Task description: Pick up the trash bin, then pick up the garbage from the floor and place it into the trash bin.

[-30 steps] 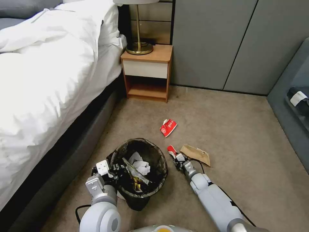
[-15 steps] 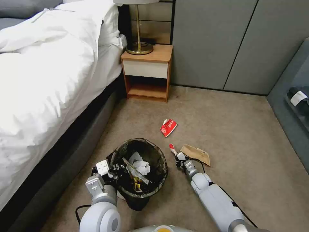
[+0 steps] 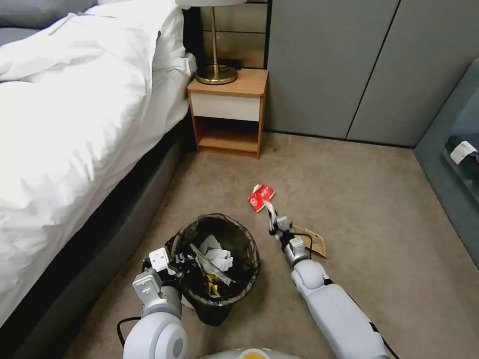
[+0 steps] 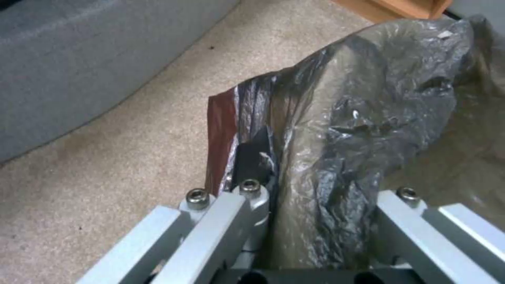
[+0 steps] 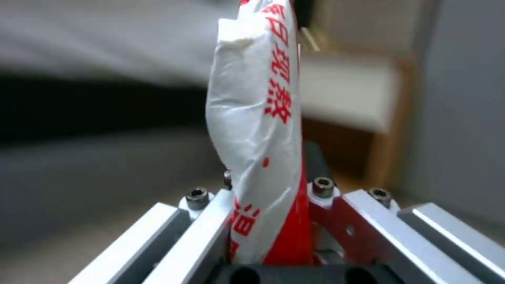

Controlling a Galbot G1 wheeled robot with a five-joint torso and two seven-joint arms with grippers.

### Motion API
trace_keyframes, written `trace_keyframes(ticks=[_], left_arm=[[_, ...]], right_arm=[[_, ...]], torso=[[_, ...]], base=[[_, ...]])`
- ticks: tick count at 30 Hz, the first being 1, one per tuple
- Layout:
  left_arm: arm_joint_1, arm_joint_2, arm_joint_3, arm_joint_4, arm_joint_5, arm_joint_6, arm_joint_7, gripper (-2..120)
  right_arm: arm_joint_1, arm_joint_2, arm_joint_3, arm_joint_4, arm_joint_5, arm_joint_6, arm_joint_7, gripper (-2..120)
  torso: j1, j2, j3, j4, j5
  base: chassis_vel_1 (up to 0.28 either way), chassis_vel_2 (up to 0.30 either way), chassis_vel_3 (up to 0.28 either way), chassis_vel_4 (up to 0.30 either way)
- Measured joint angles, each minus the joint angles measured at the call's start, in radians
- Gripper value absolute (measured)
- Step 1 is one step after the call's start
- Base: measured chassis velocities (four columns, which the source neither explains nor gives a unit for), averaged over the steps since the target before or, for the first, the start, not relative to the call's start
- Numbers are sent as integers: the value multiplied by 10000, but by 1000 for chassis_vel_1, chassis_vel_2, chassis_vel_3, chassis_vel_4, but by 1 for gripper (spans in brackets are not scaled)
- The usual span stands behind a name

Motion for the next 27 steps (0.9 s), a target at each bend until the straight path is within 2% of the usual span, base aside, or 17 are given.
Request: trace_keyframes(ticks=[2,4,5,7,12,18,20,27], left_arm=[[0,0,0,0,0,0,0,75],[1,0,-1,0,0,0,0,75],[1,0,-1,0,0,0,0,75],[-1,0,-1,0,0,0,0,75],[0,0,-1,0,0,0,0,75],[0,0,0,0,0,0,0,75],[0,0,-1,0,0,0,0,75],[0,0,0,0,0,0,0,75]], right_arm=[[-88,-41,-21,255,21,89,-181,0],[-717,-293,-184,1583,81,669,-1261,0],[-717,-293,-184,1583,81,669,-1261,0],[-1445,-542,-475,2731,14,1070,-1926,0],[-2726,-886,-829,3668,-455,1455,-2084,0],[-3626,-973,-1080,3740,-860,1802,-2164,0],[-3887,-893,-1228,3379,-1051,1975,-2210,0],[-3742,-697,-1105,2591,-1040,2104,-2211,0]], torso=[[0,0,0,0,1],[0,0,1,-2,-2],[0,0,1,-2,-2],[0,0,0,-2,-1],[0,0,0,-1,2],[0,0,0,-2,0],[0,1,0,-1,0],[0,2,-2,2,-4]], base=[[0,0,0,0],[0,0,0,0],[0,0,0,0],[0,0,0,0],[0,0,0,0],[0,0,0,0],[0,0,0,0],[0,0,0,0]])
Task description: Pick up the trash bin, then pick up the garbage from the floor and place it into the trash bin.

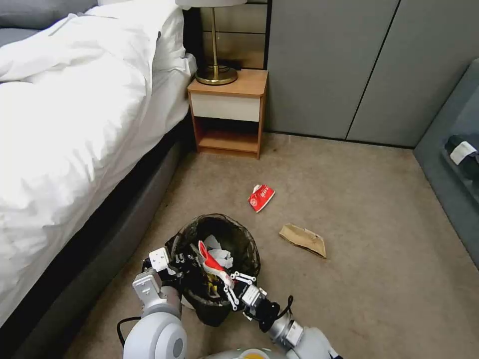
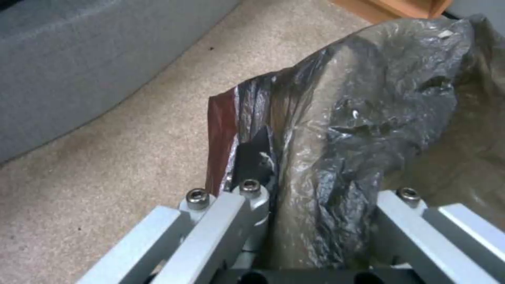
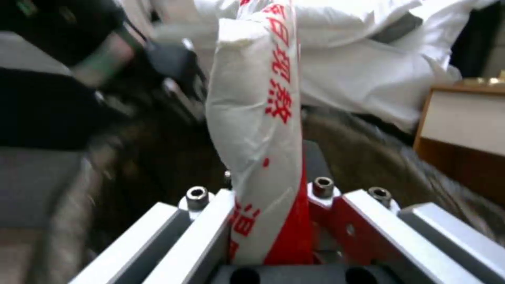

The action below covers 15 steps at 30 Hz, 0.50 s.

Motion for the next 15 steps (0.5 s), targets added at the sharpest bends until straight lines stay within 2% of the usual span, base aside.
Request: trace_keyframes(ticks=[4,6,7,9,11,13,14,15], left_arm=[[0,0,-1,0,0,0,0,75],[0,0,-1,0,0,0,0,75],[0,0,-1,0,0,0,0,75],[0,0,-1,0,0,0,0,75],[0,0,-1,0,0,0,0,75],[0,0,-1,1,0,0,0,75],[0,0,-1,1,0,0,0,75],[0,0,-1,0,0,0,0,75]], right_arm=[[121,46,44,-185,63,-94,162,0],[147,55,34,-209,71,-138,222,8],[147,55,34,-209,71,-138,222,8],[192,84,7,-235,70,-165,254,20],[206,92,-3,-237,71,-177,263,24],[274,104,-14,-212,70,-233,287,33],[274,104,-14,-212,70,-233,287,33],[315,117,-14,-177,66,-255,294,41]], torso=[[1,0,2,-2,7],[0,-1,2,-3,6],[0,-1,2,-3,6],[0,-1,2,-4,8],[0,-1,2,-3,9],[0,-1,3,-4,9],[0,-1,3,-4,9],[1,-1,2,-3,8]], base=[[0,0,0,0],[0,0,0,0],[0,0,0,0],[0,0,0,0],[0,0,0,0],[0,0,0,0],[0,0,0,0],[0,0,0,0]])
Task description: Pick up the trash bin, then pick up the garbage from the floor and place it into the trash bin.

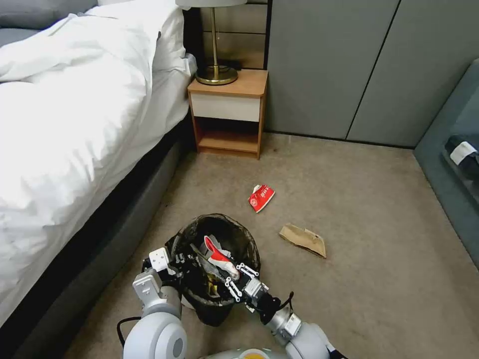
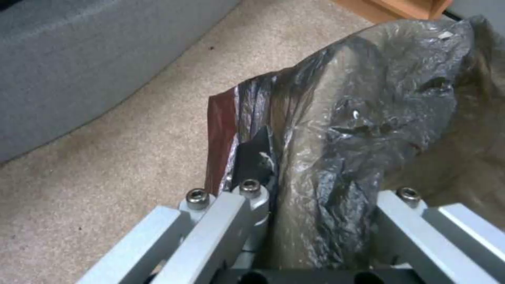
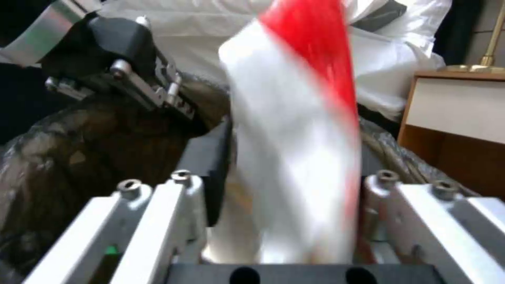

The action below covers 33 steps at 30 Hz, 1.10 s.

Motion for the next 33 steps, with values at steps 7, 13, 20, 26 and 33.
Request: trace_keyframes(ticks=[7,13,20,26,33], left_arm=[[0,0,0,0,0,0,0,75],[0,0,0,0,0,0,0,75],[0,0,0,0,0,0,0,75],[0,0,0,0,0,0,0,75],[0,0,1,0,0,0,0,75]], right_arm=[[27,34,-42,165,-11,-99,52,59],[8,29,-43,495,-39,-169,90,89],[-43,-8,0,1058,-78,-220,177,100],[-294,-81,307,2800,-92,-316,882,100],[-887,123,1266,5568,19,-772,2324,100]], torso=[[0,0,0,0,-2],[0,1,0,0,-3],[0,0,0,0,-3],[0,0,0,1,-3],[0,0,0,1,-3]], base=[[0,0,0,0],[0,0,0,0],[0,0,0,0],[0,0,0,0],[0,0,0,0]])
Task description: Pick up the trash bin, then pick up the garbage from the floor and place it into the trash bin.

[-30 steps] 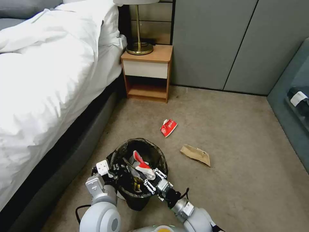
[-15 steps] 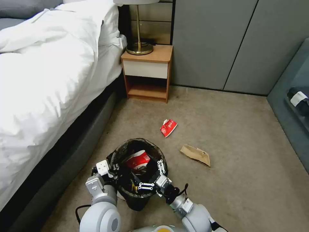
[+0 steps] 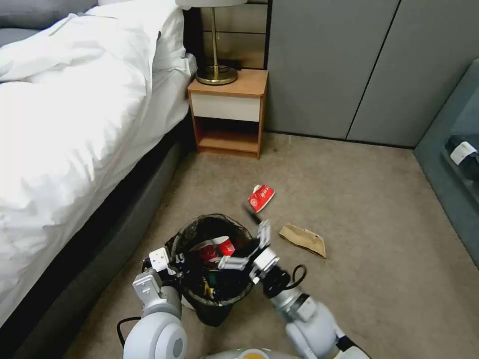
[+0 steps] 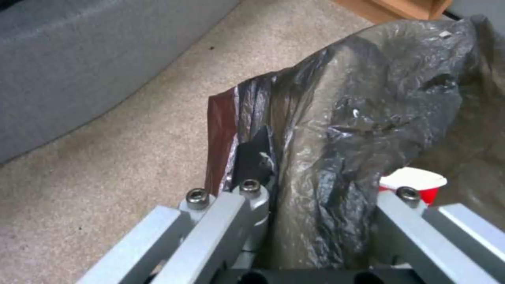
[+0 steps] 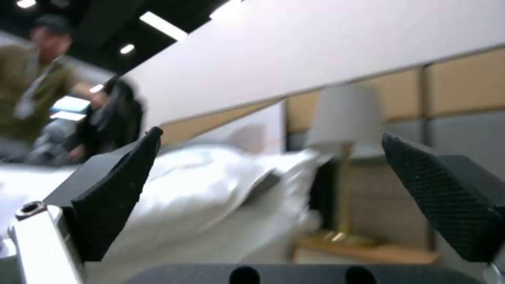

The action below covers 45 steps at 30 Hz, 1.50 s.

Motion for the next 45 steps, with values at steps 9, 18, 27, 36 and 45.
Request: trace_keyframes(ticks=[9,18,27,36,45], left_arm=[[0,0,-2,0,0,0,0,75],[0,0,1,0,0,0,0,75],[85,1314,519,-868,48,47,1437,79],[156,1461,667,-1041,-464,64,1604,79],[132,1421,730,-1055,-644,166,1728,83]], right_arm=[[-1122,352,2389,2034,-234,-287,1300,100],[-1972,635,4279,28,262,134,2198,100],[-2248,735,4134,-1206,668,160,2424,100],[-1775,776,4020,-1641,495,672,2486,100],[-1673,657,4032,-1685,299,703,2374,100]], torso=[[0,0,0,-2,0],[0,0,0,-2,3],[0,0,0,-3,8],[0,0,0,2,1],[0,-1,0,-1,0]], base=[[0,0,0,0],[0,0,0,0],[0,0,0,0],[0,0,0,0],[0,0,0,0]])
